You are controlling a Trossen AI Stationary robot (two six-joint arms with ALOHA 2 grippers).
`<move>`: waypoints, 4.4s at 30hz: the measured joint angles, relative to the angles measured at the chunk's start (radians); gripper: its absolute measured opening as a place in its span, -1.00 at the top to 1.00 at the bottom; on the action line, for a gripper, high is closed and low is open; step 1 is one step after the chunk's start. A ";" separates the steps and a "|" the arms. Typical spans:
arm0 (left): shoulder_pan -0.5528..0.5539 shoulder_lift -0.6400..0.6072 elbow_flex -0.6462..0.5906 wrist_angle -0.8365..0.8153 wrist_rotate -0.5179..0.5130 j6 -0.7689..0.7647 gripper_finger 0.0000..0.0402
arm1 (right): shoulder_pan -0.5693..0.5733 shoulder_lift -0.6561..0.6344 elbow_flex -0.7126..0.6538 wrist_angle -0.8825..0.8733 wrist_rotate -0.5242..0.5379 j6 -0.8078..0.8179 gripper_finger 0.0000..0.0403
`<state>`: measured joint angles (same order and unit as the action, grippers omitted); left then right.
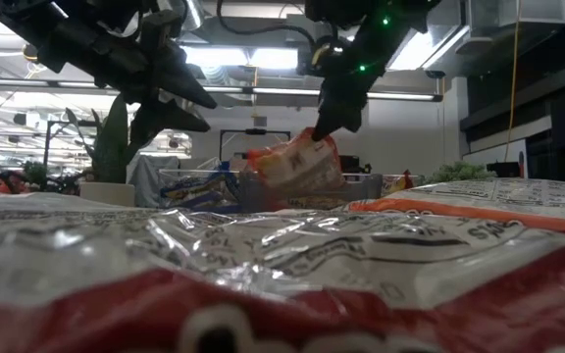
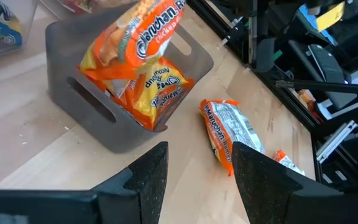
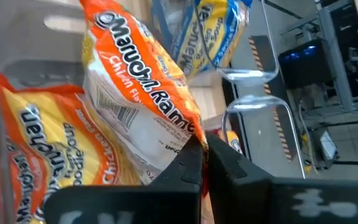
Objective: Sort Maruchan noodles
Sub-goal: Put the orange noodle pack into the black bin
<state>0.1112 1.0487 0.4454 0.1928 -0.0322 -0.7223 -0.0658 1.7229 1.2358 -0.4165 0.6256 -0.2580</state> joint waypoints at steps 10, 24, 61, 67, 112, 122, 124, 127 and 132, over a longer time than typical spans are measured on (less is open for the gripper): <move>0.000 0.000 0.000 0.000 -0.004 0.000 0.14 | 0.000 0.000 -0.108 -0.013 -0.008 0.103 1.00; 0.000 0.000 0.000 0.000 -0.002 0.000 0.14 | 0.000 0.000 -0.122 -0.176 -0.459 0.129 0.90; 0.000 0.000 0.001 -0.029 0.000 0.026 0.14 | 0.098 0.021 -0.077 0.090 -0.084 0.396 0.90; 0.000 0.000 0.001 -0.028 0.000 0.052 0.14 | 0.118 0.029 -0.225 0.176 -0.031 0.494 0.98; 0.000 0.000 0.001 -0.043 -0.011 0.079 0.14 | 0.119 0.168 -0.263 0.394 0.168 0.616 0.97; 0.000 0.000 0.001 -0.043 -0.011 0.082 0.14 | 0.145 -0.006 -0.248 0.394 0.212 0.447 0.97; 0.000 0.000 0.001 -0.043 -0.011 0.082 0.14 | 0.145 -0.067 -0.231 0.370 0.167 0.403 0.97; 0.000 0.000 0.001 -0.043 -0.010 0.081 0.14 | 0.144 -0.138 -0.212 0.324 -0.003 0.419 0.97; 0.000 0.000 0.000 -0.048 -0.003 0.081 0.14 | 0.172 -0.190 -0.187 0.256 -0.426 0.588 0.97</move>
<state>0.1108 1.0489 0.4458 0.1447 -0.0357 -0.6411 0.1063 1.5326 1.0487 -0.1604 0.1992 0.3302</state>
